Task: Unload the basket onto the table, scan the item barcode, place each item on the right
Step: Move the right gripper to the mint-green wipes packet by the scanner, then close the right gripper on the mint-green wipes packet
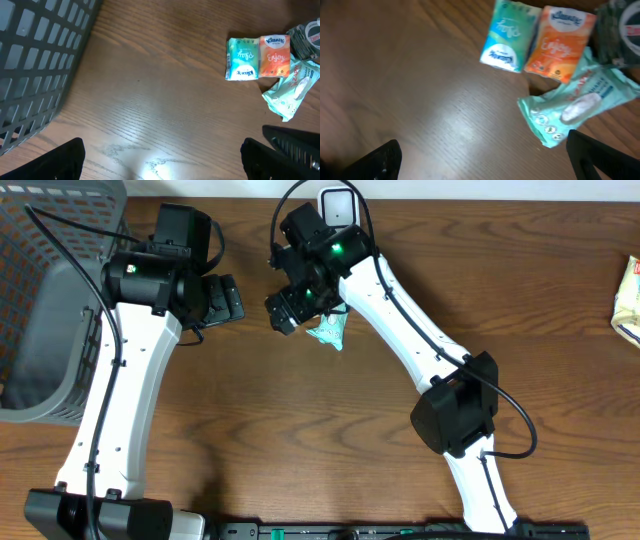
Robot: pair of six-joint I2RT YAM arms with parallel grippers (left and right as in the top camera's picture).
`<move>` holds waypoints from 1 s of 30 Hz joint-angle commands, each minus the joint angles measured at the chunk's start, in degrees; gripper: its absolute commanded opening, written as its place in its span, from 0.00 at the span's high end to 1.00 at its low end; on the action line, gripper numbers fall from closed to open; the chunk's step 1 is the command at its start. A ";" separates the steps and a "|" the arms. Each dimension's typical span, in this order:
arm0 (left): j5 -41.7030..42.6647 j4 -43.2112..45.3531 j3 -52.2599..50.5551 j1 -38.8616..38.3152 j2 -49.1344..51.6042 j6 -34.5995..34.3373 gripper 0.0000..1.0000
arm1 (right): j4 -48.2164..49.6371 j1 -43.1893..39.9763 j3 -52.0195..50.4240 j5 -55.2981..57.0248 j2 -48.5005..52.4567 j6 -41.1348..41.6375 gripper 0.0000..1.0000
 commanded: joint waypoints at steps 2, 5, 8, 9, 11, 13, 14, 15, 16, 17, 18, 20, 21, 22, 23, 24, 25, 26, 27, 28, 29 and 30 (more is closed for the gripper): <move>-0.74 -0.17 0.52 0.15 -0.39 0.57 0.02 | -0.85 -0.20 0.07 2.47 0.44 1.66 0.01; -0.74 -0.17 0.52 0.15 -0.39 0.57 0.02 | -0.81 -0.20 0.07 2.47 0.76 1.68 0.01; -0.74 -0.17 0.52 0.15 -0.39 0.57 0.02 | -0.59 -0.26 0.07 2.49 1.31 1.66 0.01; -0.74 -0.17 0.52 0.15 -0.39 0.57 0.02 | -0.61 -0.50 0.07 2.78 1.46 1.68 0.01; -0.74 -0.17 0.52 0.15 -0.39 0.57 0.02 | -0.57 -0.96 0.07 5.01 1.60 2.03 0.01; -0.74 -0.17 0.52 0.15 -0.39 0.55 0.02 | -0.28 -1.49 0.07 8.17 1.75 4.24 0.01; -0.74 -0.17 0.52 0.15 -0.39 0.57 0.02 | -0.09 -1.84 0.07 9.70 1.92 5.88 0.01; -0.74 -0.17 0.52 0.15 -0.39 0.57 0.02 | 0.04 -2.08 0.07 10.47 2.08 7.10 0.01; -0.74 -0.17 0.52 0.15 -0.39 0.57 0.02 | 0.31 -2.49 0.07 10.67 2.25 8.46 0.01; -0.74 -0.17 0.52 0.15 -0.39 0.57 0.02 | 0.50 -2.73 0.07 10.60 2.49 8.76 0.01; -0.74 -0.17 0.52 0.15 -0.39 0.57 0.03 | 0.52 -2.95 0.07 10.60 2.56 8.94 0.05; -0.74 -0.17 0.52 0.15 -0.39 0.57 0.02 | 0.57 -3.17 0.07 11.06 2.84 8.92 0.20; -0.74 -0.17 0.52 0.15 -0.39 0.57 0.02 | 0.74 -3.32 0.04 11.32 3.13 8.92 0.25; -0.74 -0.17 0.52 0.15 -0.39 0.57 0.03 | 0.92 -3.43 0.04 11.32 3.48 8.92 0.28; -0.74 -0.17 0.52 0.15 -0.39 0.57 0.02 | 1.01 -3.48 0.04 11.30 3.72 8.94 0.32; -0.74 -0.17 0.52 0.15 -0.39 0.57 0.02 | 1.09 -3.45 0.04 11.28 4.04 8.98 0.41; -0.74 -0.17 0.52 0.15 -0.39 0.57 0.02 | 1.01 -3.45 0.04 11.26 4.74 9.92 0.50; -0.74 -0.17 0.52 0.15 -0.39 0.57 0.02 | 0.72 -3.45 0.04 11.23 5.25 11.39 0.53; -0.74 -0.17 0.52 0.15 -0.39 0.57 0.02 | 0.66 -3.43 0.04 11.21 5.60 12.07 0.53; -0.74 -0.17 0.52 0.15 -0.39 0.57 0.02 | 0.46 -3.34 0.04 11.17 5.97 12.98 0.55; -0.74 -0.17 0.52 0.15 -0.39 0.57 0.02 | 0.20 -3.21 0.04 11.19 6.78 13.27 0.59; -0.74 -0.17 0.52 0.15 -0.39 0.57 0.03 | -0.04 -3.17 0.04 11.19 6.88 13.27 0.61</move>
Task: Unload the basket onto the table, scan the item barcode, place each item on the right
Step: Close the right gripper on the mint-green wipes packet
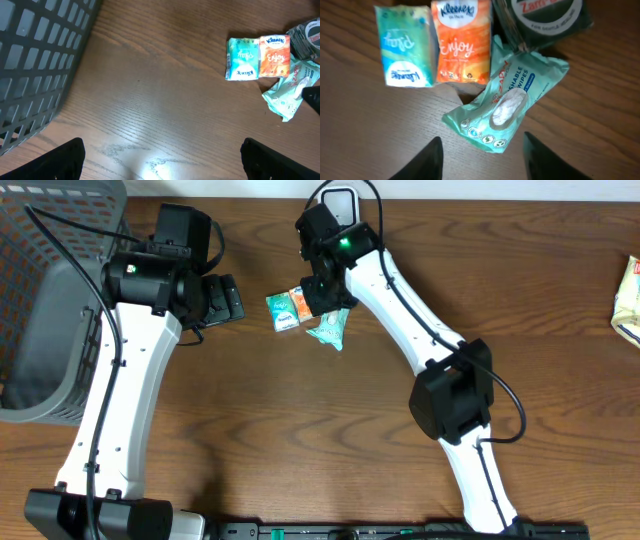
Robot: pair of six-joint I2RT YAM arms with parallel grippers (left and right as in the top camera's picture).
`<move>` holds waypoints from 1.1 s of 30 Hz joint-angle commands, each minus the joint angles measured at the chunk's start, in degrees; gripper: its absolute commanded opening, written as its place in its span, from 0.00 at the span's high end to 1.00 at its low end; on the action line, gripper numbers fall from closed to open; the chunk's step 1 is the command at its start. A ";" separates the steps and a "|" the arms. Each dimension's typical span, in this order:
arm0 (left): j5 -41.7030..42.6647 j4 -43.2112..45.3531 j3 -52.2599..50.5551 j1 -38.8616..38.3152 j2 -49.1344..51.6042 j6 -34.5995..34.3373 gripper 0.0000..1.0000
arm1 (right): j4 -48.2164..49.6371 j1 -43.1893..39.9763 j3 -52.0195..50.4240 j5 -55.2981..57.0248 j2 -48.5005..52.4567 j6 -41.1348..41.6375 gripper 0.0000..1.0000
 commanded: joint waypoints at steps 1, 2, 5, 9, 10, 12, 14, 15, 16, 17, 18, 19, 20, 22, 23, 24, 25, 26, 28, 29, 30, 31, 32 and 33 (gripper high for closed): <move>-0.74 -0.17 0.52 0.15 -0.39 0.57 0.02 | -0.70 0.46 0.04 0.85 2.86 2.69 0.62; -0.74 -0.17 0.52 0.15 -0.39 0.57 0.02 | -0.79 0.68 0.04 0.85 3.15 2.67 0.62; -0.74 -0.17 0.52 0.15 -0.39 0.57 0.02 | -0.90 1.38 0.02 0.92 4.68 2.67 0.62; -0.74 -0.17 0.52 0.15 -0.39 0.57 0.02 | -2.64 1.64 0.02 3.32 5.88 2.71 0.64; -0.74 -0.17 0.52 0.15 -0.39 0.57 0.02 | -3.98 1.62 0.00 4.92 6.08 2.73 0.67; -0.74 -0.17 0.52 0.15 -0.39 0.57 0.02 | -5.70 1.64 0.00 6.64 6.21 2.93 0.70; -0.74 -0.17 0.52 0.15 -0.39 0.57 0.02 | -8.22 1.64 0.00 10.75 6.23 4.50 0.69; -0.74 -0.17 0.52 0.15 -0.39 0.57 0.02 | -9.27 1.64 0.00 12.66 6.23 4.85 0.69; -0.74 -0.17 0.52 0.15 -0.39 0.57 0.02 | -10.29 1.64 0.00 14.27 6.23 4.83 0.68; -0.74 -0.17 0.52 0.15 -0.39 0.57 0.02 | -11.69 1.53 0.00 16.17 6.23 4.85 0.67; -0.74 -0.17 0.52 0.15 -0.39 0.57 0.02 | -12.92 1.40 0.00 17.66 6.23 4.85 0.66; -0.74 -0.17 0.52 0.15 -0.39 0.57 0.02 | -13.79 1.25 0.00 18.43 6.25 4.85 0.66; -0.74 -0.17 0.52 0.15 -0.39 0.57 0.02 | -14.73 1.03 0.00 18.91 6.23 4.85 0.66; -0.74 -0.17 0.52 0.15 -0.39 0.57 0.03 | -15.65 0.76 0.00 18.36 6.23 4.83 0.66; -0.74 -0.17 0.52 0.15 -0.39 0.57 0.02 | -15.69 0.76 0.02 17.53 6.23 4.81 0.66; -0.74 -0.17 0.52 0.15 -0.39 0.57 0.02 | -15.56 0.79 0.02 16.94 6.23 4.81 0.65; -0.74 -0.17 0.52 0.15 -0.39 0.57 0.02 | -15.26 0.79 0.02 16.20 6.23 4.76 0.64; -0.74 -0.17 0.52 0.15 -0.39 0.57 0.02 | -15.04 0.79 0.04 15.80 6.21 4.74 0.63; -0.74 -0.17 0.52 0.15 -0.39 0.55 0.02 | -14.97 0.79 0.35 15.82 6.21 4.74 0.63; -0.74 -0.17 0.52 0.15 -0.39 0.57 0.02 | -14.97 0.61 1.05 15.39 6.21 4.70 0.63; -0.74 -0.17 0.52 0.15 -0.39 0.57 0.03 | -14.99 0.50 1.57 14.75 6.12 4.55 0.63; -0.74 -0.17 0.52 0.15 -0.39 0.57 0.02 | -14.95 0.37 3.06 12.76 6.12 3.76 0.62; -0.74 -0.17 0.52 0.15 -0.39 0.57 0.02 | -14.91 0.33 3.74 12.22 6.12 3.41 0.62; -0.74 -0.17 0.52 0.15 -0.39 0.57 0.02 | -14.80 0.28 5.07 11.37 6.12 3.02 0.58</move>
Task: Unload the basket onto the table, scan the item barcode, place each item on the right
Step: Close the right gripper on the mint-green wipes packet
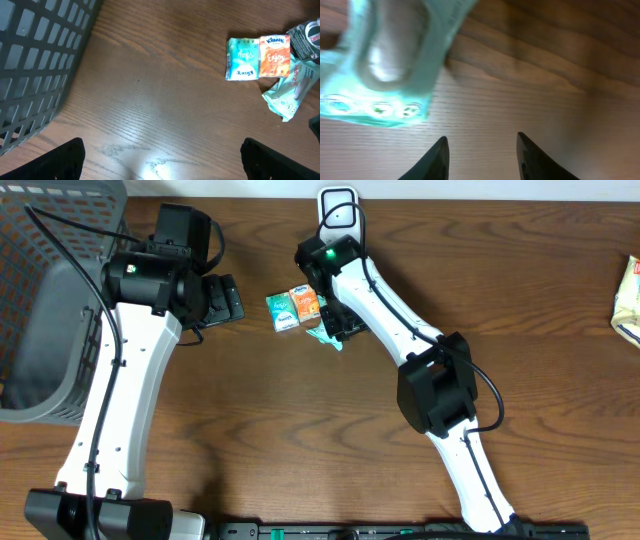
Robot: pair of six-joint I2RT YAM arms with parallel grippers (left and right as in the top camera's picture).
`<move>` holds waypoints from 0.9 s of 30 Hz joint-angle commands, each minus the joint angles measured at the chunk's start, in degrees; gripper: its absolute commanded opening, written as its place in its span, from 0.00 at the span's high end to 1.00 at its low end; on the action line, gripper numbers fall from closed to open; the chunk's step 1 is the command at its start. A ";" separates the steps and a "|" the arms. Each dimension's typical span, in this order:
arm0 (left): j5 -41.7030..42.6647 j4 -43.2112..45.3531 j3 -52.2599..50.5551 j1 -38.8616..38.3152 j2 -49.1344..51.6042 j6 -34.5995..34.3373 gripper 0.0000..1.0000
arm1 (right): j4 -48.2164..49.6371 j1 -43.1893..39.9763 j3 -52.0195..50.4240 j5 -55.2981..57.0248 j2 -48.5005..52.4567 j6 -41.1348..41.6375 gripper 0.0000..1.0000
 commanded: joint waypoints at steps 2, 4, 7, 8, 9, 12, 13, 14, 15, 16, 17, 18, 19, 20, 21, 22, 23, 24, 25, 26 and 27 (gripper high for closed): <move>-0.74 -0.17 0.52 0.15 -0.39 0.57 0.02 | 0.44 -0.79 6.73 -3.06 0.61 -0.76 0.46; -0.74 -0.17 0.52 0.15 -0.39 0.57 0.02 | 0.61 -0.87 8.98 -3.06 0.61 -0.74 0.45; -0.74 -0.17 0.52 0.15 -0.39 0.57 0.02 | 2.45 -0.76 9.90 -3.48 0.61 -0.72 0.38; -0.74 -0.17 0.52 0.15 -0.39 0.57 0.02 | 3.43 -0.57 9.77 -4.26 0.63 -0.70 0.34; -0.74 -0.17 0.52 0.15 -0.39 0.57 0.02 | 4.31 -0.42 9.35 -4.83 0.63 -0.70 0.36; -0.74 -0.17 0.52 0.15 -0.39 0.57 0.02 | 7.15 0.17 7.50 -5.33 0.72 -0.74 0.49; -0.74 -0.17 0.52 0.15 -0.39 0.57 0.03 | 8.50 0.33 6.43 -5.14 0.72 -0.74 0.52; -0.74 -0.17 0.52 0.15 -0.39 0.57 0.02 | 9.22 0.33 5.86 -5.14 0.72 -0.76 0.55; -0.74 -0.17 0.52 0.15 -0.39 0.57 0.02 | 10.34 0.31 5.01 -5.14 0.72 -0.76 0.56; -0.74 -0.17 0.52 0.15 -0.39 0.57 0.03 | 11.08 0.31 4.46 -5.16 0.72 -0.74 0.57; -0.74 -0.17 0.52 0.15 -0.39 0.57 0.02 | 12.09 0.31 3.91 -5.16 0.72 -0.72 0.58; -0.74 -0.17 0.52 0.15 -0.39 0.57 0.02 | 12.72 0.31 3.65 -5.22 0.72 -0.55 0.57; -0.74 -0.17 0.52 0.15 -0.39 0.57 0.02 | 13.11 0.31 3.61 -5.20 0.72 -0.04 0.57; -0.74 -0.17 0.52 0.15 -0.39 0.57 0.02 | 13.42 0.31 3.61 -5.20 0.72 0.52 0.59; -0.74 -0.17 0.52 0.15 -0.39 0.57 0.02 | 13.62 0.31 3.61 -5.20 0.72 0.66 0.60; -0.74 -0.17 0.52 0.15 -0.39 0.57 0.02 | 13.75 0.33 3.61 -5.20 0.72 0.63 0.63; -0.74 -0.17 0.52 0.15 -0.39 0.57 0.02 | 13.84 0.37 3.61 -5.20 0.72 0.63 0.66; -0.74 -0.17 0.52 0.15 -0.39 0.57 0.02 | 14.56 0.39 3.19 -5.20 0.79 0.63 0.78; -0.74 -0.17 0.52 0.15 -0.39 0.55 0.02 | 15.10 0.42 2.71 -5.20 0.81 0.66 0.83; -0.74 -0.17 0.52 0.15 -0.39 0.57 0.02 | 16.02 0.50 1.86 -5.20 0.81 0.63 0.84; -0.74 -0.17 0.52 0.15 -0.39 0.57 0.02 | 16.98 0.59 0.74 -5.20 0.83 0.59 0.84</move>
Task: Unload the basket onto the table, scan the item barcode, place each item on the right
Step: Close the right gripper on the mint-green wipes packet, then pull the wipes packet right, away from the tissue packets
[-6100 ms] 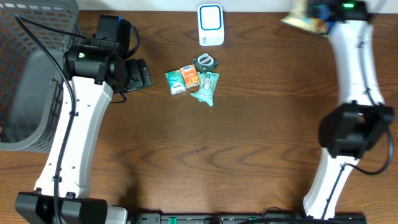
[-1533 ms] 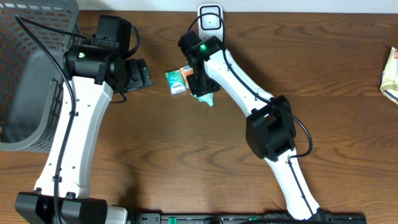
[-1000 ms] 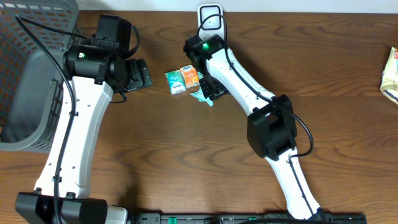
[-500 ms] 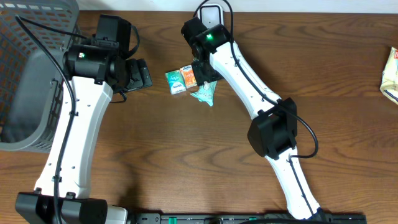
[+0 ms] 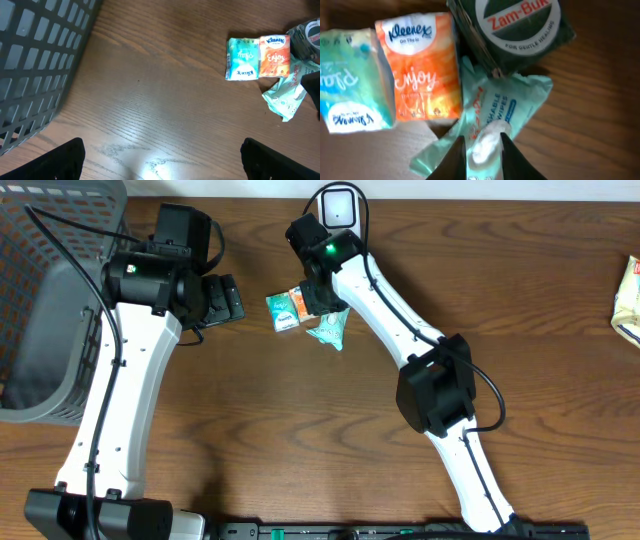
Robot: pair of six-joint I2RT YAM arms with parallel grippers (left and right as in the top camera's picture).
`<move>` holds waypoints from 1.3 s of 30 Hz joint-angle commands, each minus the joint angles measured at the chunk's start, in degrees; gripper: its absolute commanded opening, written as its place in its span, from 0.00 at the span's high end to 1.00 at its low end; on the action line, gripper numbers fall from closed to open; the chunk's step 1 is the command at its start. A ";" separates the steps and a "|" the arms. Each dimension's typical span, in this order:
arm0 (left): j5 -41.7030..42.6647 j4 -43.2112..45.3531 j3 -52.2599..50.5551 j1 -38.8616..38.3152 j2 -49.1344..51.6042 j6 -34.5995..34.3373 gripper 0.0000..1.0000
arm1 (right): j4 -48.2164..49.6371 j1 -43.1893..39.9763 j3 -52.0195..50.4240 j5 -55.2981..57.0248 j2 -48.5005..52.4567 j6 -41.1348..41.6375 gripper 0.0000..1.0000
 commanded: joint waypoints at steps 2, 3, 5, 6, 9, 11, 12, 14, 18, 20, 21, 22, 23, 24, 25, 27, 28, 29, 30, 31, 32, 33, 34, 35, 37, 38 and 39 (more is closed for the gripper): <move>-0.74 -0.17 0.52 0.15 -0.39 0.57 0.02 | 2.93 0.48 -5.05 0.20 0.24 0.46 0.88; -0.74 -0.17 0.52 0.15 -0.39 0.57 0.02 | 3.41 0.48 -6.12 0.22 0.24 0.46 0.89; -0.74 -0.17 0.52 0.15 -0.39 0.57 0.02 | 3.96 0.39 -7.80 0.85 0.24 0.85 0.89; -0.74 -0.17 0.52 0.15 -0.39 0.57 0.02 | 3.91 0.15 -8.96 3.26 0.24 2.25 0.90; -0.74 -0.17 0.52 0.15 -0.39 0.57 0.02 | 2.58 -0.39 -10.75 8.72 0.24 2.62 0.98; -0.74 -0.17 0.52 0.15 -0.39 0.57 0.02 | -0.50 -0.81 -10.78 11.85 0.24 2.62 0.99; -0.74 -0.17 0.52 0.15 -0.39 0.57 0.02 | -2.62 -1.01 -10.64 13.79 0.09 2.64 0.98; -0.74 -0.17 0.52 0.15 -0.39 0.57 0.02 | -7.85 -1.68 -10.16 18.40 -0.24 3.08 0.99; -0.74 -0.17 0.52 0.15 -0.39 0.57 0.02 | -16.24 -2.43 -8.63 23.58 -1.44 4.90 0.99; -0.74 -0.17 0.52 0.15 -0.39 0.57 0.02 | -18.47 -2.25 -7.80 23.56 -2.36 3.63 0.97; -0.74 -0.17 0.52 0.15 -0.39 0.57 0.02 | -18.93 -2.12 -7.67 23.56 -2.69 3.63 0.95; -0.74 -0.17 0.52 0.15 -0.39 0.55 0.02 | -19.28 -1.99 -7.67 23.52 -3.08 3.63 0.93; -0.74 -0.17 0.52 0.15 -0.39 0.57 0.02 | -19.56 -1.79 -7.67 23.50 -3.61 3.65 0.93; -0.74 -0.17 0.52 0.15 -0.39 0.57 0.02 | -19.78 -1.62 -7.67 23.45 -4.00 3.63 0.92; -0.74 -0.17 0.52 0.15 -0.39 0.55 0.02 | -20.09 -1.29 -7.67 23.30 -4.85 3.63 0.91; -0.74 -0.17 0.52 0.15 -0.39 0.57 0.02 | -20.17 -0.85 -7.67 23.32 -6.03 3.63 0.90; -0.74 -0.17 0.52 0.15 -0.39 0.57 0.02 | -20.20 -0.48 -7.67 23.32 -7.13 3.61 0.88; -0.74 -0.17 0.52 0.15 -0.39 0.57 0.02 | -20.17 -0.28 -7.67 23.32 -7.69 3.63 0.83; -0.74 -0.17 0.52 0.15 -0.39 0.57 0.02 | -20.22 -0.15 -7.67 23.15 -8.94 3.63 0.43; -0.74 -0.17 0.52 0.15 -0.39 0.57 0.02 | -20.22 -0.15 -7.67 22.80 -9.81 3.63 0.40; -0.74 -0.17 0.52 0.15 -0.39 0.57 0.02 | -20.20 -0.15 -7.67 22.60 -10.82 3.63 0.43; -0.74 -0.17 0.52 0.15 -0.39 0.57 0.02 | -20.11 -0.15 -7.67 22.36 -12.68 3.65 0.43; -0.74 -0.17 0.52 0.15 -0.39 0.55 0.02 | -19.91 -0.22 -7.67 22.21 -13.79 3.65 0.42; -0.74 -0.17 0.52 0.15 -0.39 0.57 0.02 | -19.74 -0.22 -7.67 22.08 -14.67 3.65 0.37; -0.74 -0.17 0.52 0.15 -0.39 0.57 0.02 | -19.08 -0.20 -7.67 22.01 -17.18 3.65 0.10; -0.74 -0.17 0.52 0.15 -0.39 0.57 0.02 | -18.75 -0.20 -7.67 22.01 -18.36 3.63 0.01; -0.74 -0.17 0.52 0.15 -0.39 0.57 0.02 | -18.38 -0.20 -7.67 22.01 -19.76 3.61 0.01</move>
